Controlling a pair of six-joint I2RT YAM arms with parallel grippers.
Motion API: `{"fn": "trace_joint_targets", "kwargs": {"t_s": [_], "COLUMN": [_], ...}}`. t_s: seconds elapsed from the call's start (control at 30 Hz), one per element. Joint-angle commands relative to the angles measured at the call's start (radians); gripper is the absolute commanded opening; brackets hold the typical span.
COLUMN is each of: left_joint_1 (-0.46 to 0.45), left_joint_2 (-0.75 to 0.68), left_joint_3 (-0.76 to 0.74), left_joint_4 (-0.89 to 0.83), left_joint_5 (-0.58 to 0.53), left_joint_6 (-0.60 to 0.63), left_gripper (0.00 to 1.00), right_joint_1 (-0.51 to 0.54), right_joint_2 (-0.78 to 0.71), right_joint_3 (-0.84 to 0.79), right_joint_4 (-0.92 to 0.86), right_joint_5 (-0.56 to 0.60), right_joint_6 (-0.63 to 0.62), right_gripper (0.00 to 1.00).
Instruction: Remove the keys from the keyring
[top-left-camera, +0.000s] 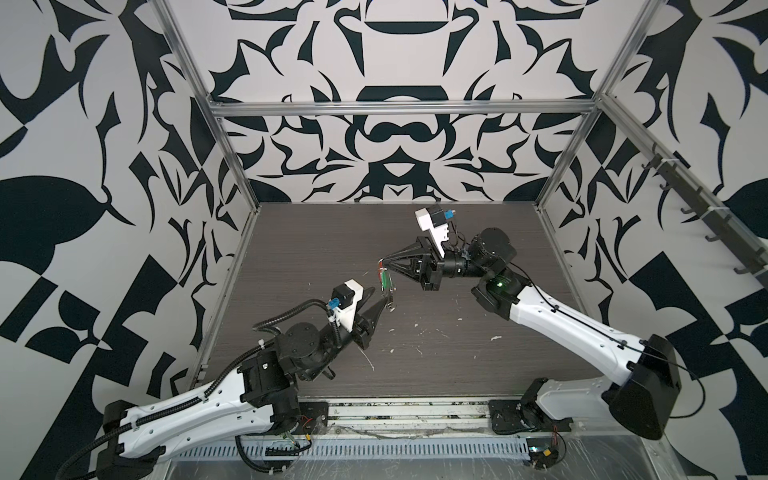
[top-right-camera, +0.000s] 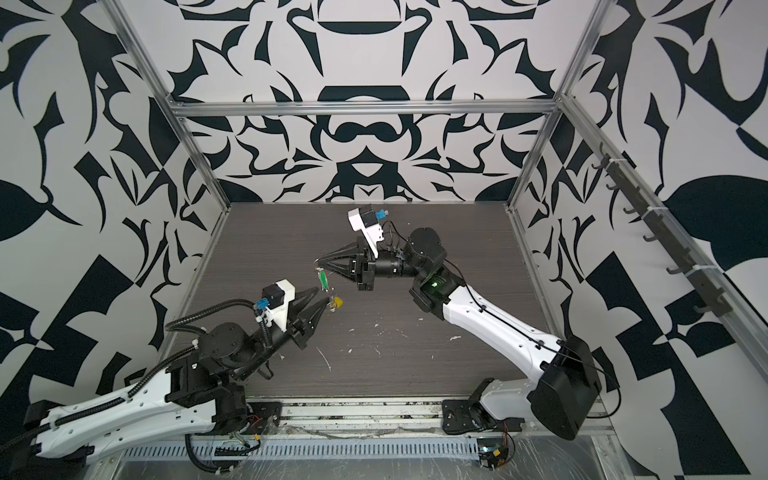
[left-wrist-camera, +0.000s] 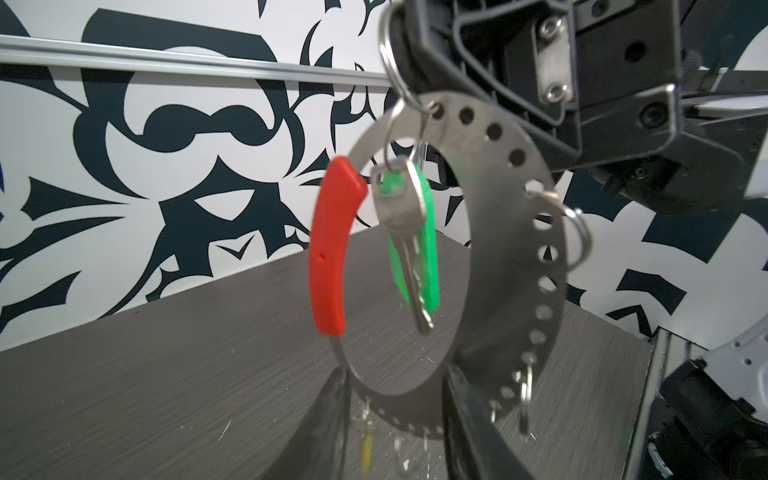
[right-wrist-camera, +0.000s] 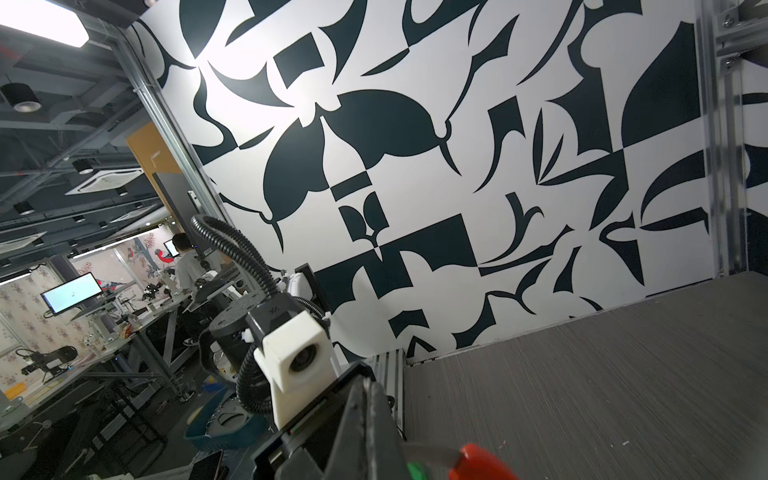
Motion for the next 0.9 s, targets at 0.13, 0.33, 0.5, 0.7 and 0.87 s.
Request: {"fn": "trace_joint_targets", "kwargs": {"t_s": [0.13,0.33,0.5,0.7,0.87], "left_joint_1": [0.003,0.03,0.037,0.037,0.038], "left_joint_2": [-0.108,-0.159,-0.128,-0.068,-0.032], "left_joint_3": [0.022,0.044,0.077,0.114,0.133], "left_joint_4": [-0.045,-0.051,-0.04,0.001,0.027], "left_joint_5": [0.058,0.137,0.197,0.213,0.192], "left_joint_6": [-0.008,-0.013,0.016,0.08,0.119], "left_gripper": [0.47,0.52,0.56,0.57,0.57], "right_joint_1": [0.001,0.002,0.008,0.024,0.032], "right_joint_2": [-0.047,-0.048,-0.047,-0.051,-0.06], "right_joint_3": [0.036,0.026,0.013,0.003,-0.008], "right_joint_4": [-0.048,-0.049,-0.046,-0.044,-0.046], "right_joint_5": [-0.035,-0.075,-0.084,-0.103,-0.11], "right_joint_6": [-0.073,-0.066,-0.06,-0.057,-0.059], "right_gripper": [0.0,0.0,0.0,0.0,0.0]}}
